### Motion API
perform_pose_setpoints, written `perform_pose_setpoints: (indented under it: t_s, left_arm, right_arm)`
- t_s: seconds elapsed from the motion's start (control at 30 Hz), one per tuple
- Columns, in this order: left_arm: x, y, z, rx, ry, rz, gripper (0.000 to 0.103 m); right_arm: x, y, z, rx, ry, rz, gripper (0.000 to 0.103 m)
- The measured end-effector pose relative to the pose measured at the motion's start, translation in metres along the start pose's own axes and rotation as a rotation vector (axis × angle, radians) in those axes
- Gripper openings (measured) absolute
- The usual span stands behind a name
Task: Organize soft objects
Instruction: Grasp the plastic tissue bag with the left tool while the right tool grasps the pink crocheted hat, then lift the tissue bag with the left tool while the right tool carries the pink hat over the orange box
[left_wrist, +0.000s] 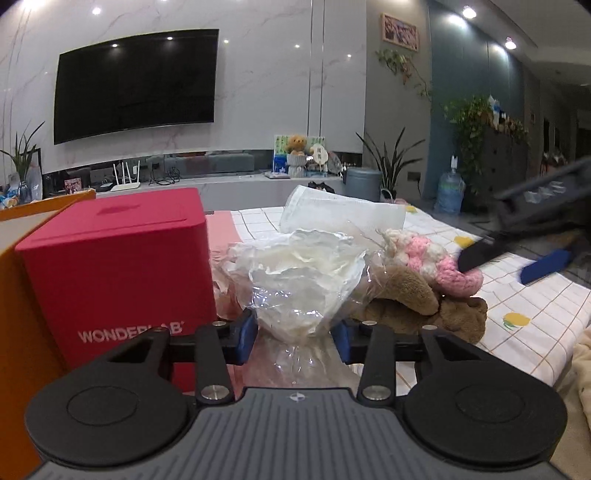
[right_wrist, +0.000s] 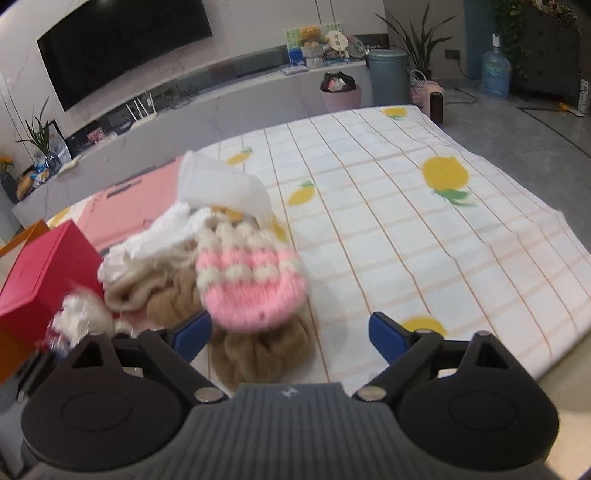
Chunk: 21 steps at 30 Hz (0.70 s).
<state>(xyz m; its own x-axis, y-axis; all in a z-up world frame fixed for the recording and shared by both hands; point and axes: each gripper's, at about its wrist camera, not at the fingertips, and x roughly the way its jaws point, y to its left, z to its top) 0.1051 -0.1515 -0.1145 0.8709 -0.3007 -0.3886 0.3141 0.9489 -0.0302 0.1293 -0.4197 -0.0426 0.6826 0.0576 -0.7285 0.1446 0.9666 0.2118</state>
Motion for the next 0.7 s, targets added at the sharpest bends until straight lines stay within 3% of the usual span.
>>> perform_pose_setpoints:
  t_s: [0.1, 0.33, 0.4, 0.43, 0.53, 0.7]
  left_arm:
    - [-0.007, 0.003, -0.004, -0.002, -0.02, -0.005, 0.047]
    - [-0.008, -0.001, 0.001, 0.017, -0.008, -0.002, 0.047]
    - [-0.005, 0.001, 0.005, -0.001, 0.003, -0.005, 0.047]
    - [-0.005, 0.003, 0.005, -0.01, 0.006, -0.01, 0.047]
    - [-0.002, 0.003, 0.006, -0.013, 0.016, -0.011, 0.046]
    - [-0.011, 0.008, 0.017, -0.02, 0.029, -0.027, 0.043]
  right_arm:
    - [0.014, 0.002, 0.007, -0.003, -0.024, 0.043, 0.095]
    - [0.04, 0.015, 0.009, -0.04, 0.01, 0.096, 0.096]
    - [0.04, 0.015, 0.008, -0.04, -0.016, 0.123, 0.088]
    - [0.039, 0.014, 0.008, -0.039, -0.022, 0.122, 0.076]
    - [0.037, 0.01, 0.008, -0.035, -0.024, 0.121, 0.06]
    - [0.023, 0.015, 0.011, -0.074, -0.038, 0.103, 0.045]
